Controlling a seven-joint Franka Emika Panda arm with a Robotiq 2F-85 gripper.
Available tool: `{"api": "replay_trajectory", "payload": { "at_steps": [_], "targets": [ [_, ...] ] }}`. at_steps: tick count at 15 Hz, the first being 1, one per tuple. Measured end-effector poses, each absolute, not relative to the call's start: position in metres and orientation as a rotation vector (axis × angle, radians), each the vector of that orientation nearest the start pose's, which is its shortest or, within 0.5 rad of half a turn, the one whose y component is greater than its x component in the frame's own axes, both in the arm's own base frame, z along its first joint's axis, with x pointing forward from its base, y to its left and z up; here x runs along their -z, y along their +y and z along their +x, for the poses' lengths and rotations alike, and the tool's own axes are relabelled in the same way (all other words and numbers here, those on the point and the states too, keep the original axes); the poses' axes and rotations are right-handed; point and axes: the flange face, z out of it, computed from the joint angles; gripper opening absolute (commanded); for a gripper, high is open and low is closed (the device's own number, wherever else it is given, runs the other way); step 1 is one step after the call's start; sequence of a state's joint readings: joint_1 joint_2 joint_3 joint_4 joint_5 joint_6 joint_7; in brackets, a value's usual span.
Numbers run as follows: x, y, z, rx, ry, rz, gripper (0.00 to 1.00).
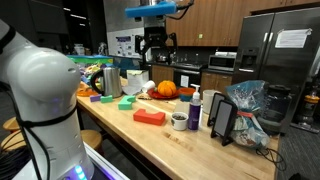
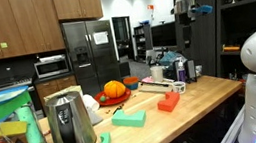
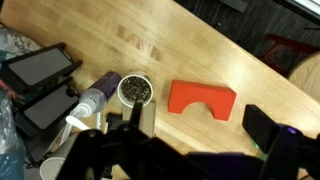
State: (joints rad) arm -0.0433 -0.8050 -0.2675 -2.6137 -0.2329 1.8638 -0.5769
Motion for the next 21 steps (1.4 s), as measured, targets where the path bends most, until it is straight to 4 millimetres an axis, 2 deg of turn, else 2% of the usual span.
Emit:
{"api": "replay_trajectory", "payload": {
  "at_steps": [5, 12, 16, 21],
  "targets": [
    [-0.478, -0.094, 0.313, 0.129, -0.893, -3.115, 1.00],
    [-0.474, -0.034, 0.326, 0.222, -1.087, -3.080, 1.00],
    [-0.469, 0.014, 0.328, 0.230, -1.194, -3.051, 1.00],
    [-0.454, 0.086, 0.325, 0.224, -1.303, -3.009, 1.00]
  ]
}}
